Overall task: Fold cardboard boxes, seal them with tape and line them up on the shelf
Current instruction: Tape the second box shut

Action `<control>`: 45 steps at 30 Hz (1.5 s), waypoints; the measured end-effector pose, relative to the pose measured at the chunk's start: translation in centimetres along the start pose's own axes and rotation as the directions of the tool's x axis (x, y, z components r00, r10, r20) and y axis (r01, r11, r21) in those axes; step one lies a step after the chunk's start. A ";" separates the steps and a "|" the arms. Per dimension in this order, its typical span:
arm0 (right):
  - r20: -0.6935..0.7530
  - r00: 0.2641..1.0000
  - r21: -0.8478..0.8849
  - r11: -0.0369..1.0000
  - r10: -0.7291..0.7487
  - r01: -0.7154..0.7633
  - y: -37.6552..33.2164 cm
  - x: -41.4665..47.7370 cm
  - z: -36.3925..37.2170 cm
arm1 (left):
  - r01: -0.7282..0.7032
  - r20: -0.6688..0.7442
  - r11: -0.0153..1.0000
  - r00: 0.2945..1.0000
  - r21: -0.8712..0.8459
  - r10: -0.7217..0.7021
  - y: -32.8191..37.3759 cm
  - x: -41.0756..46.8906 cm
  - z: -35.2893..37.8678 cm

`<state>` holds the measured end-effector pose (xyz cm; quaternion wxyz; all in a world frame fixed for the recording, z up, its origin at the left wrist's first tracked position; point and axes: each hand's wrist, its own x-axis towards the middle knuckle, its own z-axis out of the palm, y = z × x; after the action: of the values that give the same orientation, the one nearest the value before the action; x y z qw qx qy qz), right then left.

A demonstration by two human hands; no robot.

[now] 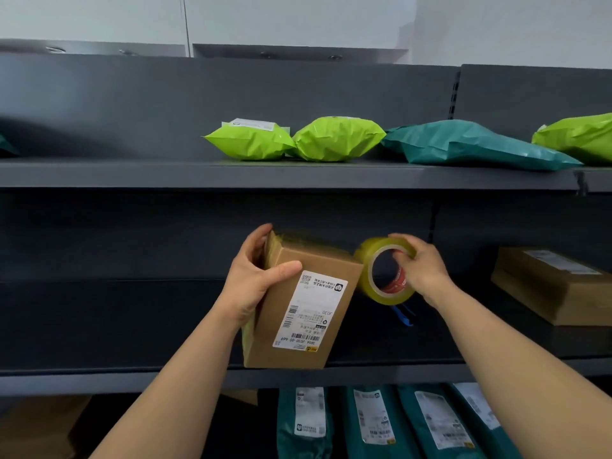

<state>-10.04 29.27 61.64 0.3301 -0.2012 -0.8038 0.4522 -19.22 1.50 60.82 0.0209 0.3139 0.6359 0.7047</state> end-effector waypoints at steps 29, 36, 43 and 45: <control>0.046 0.999 0.136 0.991 0.007 -0.013 -0.7 -2.8 1.7 | 0.084 -0.005 0.945 0.996 0.316 -0.087 1.0 -0.4 -2.4; 0.084 0.996 0.054 0.998 -0.041 0.037 -0.9 -3.0 1.2 | -0.114 0.140 0.486 0.990 0.867 -0.018 3.4 1.8 -0.3; 0.088 0.996 0.017 0.999 -0.035 0.033 -0.8 -2.6 1.3 | -0.133 0.166 0.185 0.970 0.974 -0.175 4.7 1.9 2.1; 0.081 0.996 0.019 0.999 -0.029 0.028 -0.7 -2.6 1.4 | -0.153 0.164 0.096 0.978 0.984 -0.129 4.5 1.8 3.0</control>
<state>-9.19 26.48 60.83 0.3052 -0.1683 -0.8153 0.4624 -17.60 4.11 65.67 -0.1349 0.3230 0.9350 0.0561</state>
